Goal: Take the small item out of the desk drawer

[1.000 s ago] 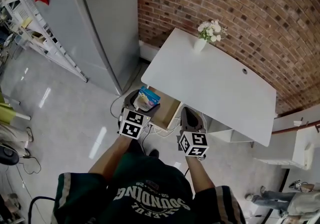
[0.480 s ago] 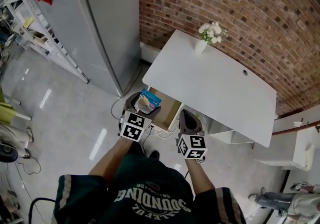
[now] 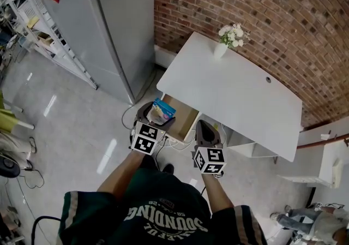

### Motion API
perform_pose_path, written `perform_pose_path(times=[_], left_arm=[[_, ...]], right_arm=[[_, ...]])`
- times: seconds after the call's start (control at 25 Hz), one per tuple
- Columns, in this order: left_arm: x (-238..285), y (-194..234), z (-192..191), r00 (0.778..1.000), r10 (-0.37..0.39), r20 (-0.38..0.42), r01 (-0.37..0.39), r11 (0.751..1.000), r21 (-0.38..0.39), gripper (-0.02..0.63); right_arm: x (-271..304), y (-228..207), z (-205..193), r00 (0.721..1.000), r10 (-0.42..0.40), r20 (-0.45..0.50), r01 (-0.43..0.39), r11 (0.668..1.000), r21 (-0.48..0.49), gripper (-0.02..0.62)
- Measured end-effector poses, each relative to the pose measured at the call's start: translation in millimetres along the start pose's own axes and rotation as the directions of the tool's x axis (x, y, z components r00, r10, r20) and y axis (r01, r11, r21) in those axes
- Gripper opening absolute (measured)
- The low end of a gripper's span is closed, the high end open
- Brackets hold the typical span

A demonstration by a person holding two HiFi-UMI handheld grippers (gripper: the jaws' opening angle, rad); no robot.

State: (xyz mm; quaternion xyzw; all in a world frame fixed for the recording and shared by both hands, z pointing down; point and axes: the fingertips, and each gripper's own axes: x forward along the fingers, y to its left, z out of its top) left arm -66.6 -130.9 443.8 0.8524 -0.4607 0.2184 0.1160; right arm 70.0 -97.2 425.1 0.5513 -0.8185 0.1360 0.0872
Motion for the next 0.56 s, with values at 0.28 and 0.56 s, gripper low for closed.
perform_pose_path(times=[0.28,0.56], left_arm=[[0.3,-0.3,-5.7,1.0,-0.001,-0.012,0.001,1.0,-0.006,0.433],[2.5,-2.5,-11.7,1.0,-0.009,-0.021,0.009,1.0,-0.008,0.433]], right_arm=[[-0.4,1.4,-0.8,1.0,0.002,-0.004,-0.002,1.0,-0.003,0.023],[-0.1,4.4,-5.2,1.0,0.007,-0.012,-0.007,1.0,-0.001,0.025]])
